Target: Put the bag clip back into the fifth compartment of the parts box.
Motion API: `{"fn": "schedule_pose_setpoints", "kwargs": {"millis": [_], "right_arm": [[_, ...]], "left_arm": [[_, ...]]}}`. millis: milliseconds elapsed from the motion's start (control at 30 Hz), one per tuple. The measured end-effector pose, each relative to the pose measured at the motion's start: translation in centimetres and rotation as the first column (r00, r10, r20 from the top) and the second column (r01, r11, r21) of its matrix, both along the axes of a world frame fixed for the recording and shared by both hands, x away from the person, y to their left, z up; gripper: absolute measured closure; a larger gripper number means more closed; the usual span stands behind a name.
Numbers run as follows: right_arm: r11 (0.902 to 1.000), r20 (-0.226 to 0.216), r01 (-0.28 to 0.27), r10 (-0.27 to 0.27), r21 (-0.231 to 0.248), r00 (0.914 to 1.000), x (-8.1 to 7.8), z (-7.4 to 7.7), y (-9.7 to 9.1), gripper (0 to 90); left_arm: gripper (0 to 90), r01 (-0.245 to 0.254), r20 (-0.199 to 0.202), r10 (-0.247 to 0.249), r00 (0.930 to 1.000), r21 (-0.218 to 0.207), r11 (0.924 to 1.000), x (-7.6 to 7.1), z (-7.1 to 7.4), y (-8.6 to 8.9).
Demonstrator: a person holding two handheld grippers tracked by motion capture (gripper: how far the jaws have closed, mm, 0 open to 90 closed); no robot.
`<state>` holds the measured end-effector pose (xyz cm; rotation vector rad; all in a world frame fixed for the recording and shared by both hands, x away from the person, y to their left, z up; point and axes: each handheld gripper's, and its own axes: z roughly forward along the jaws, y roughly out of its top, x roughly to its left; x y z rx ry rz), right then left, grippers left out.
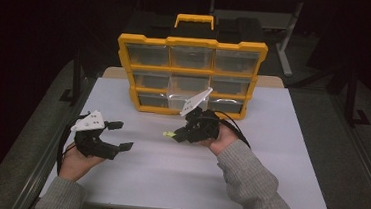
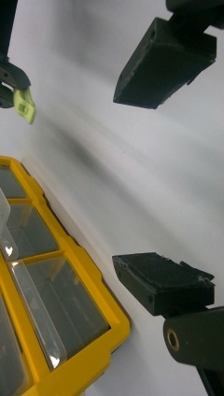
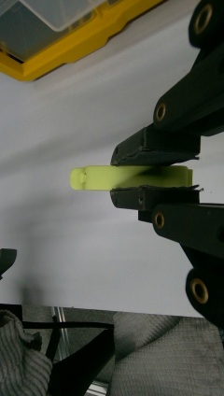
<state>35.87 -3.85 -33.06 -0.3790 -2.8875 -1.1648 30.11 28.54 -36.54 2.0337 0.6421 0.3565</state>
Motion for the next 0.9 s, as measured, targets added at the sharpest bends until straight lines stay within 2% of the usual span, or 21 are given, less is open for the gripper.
{"fn": "schedule_pose_setpoints", "kwargs": {"millis": [100,300,500,700,900], "right_arm": [[0.9999,0.025,-0.013,0.013,0.005,0.9996,0.1,0.5,0.0,76.9],[0.9998,0.043,-0.018,0.018,0.009,0.9989,0.2,1.5,-0.1,76.9],[0.9997,0.043,-0.017,0.016,0.016,0.999,0.3,2.4,-0.4,76.9],[0.9994,0.071,-0.023,0.021,0.025,0.9973,0.5,3.7,-0.6,76.9],[0.9993,0.08,-0.022,0.019,0.03,0.9966,0.8,4.8,-0.7,76.9]], "left_arm": [[18.4,-0.001,0.002,0.001,1.0,-0.007,1.0,0.0,0.0,0.0],[18.4,-0.002,0.002,0.002,1.0,-0.009,1.0,0.0,0.0,0.0],[18.4,-0.004,0.002,0.004,1.0,-0.016,0.9999,-0.1,0.0,-0.1],[18.4,-0.001,0.001,0.001,1.0,-0.009,1.0,-0.1,0.0,-0.1],[18.4,0.0,0.004,0.0,1.0,-0.007,1.0,-0.1,0.0,0.0]]}}
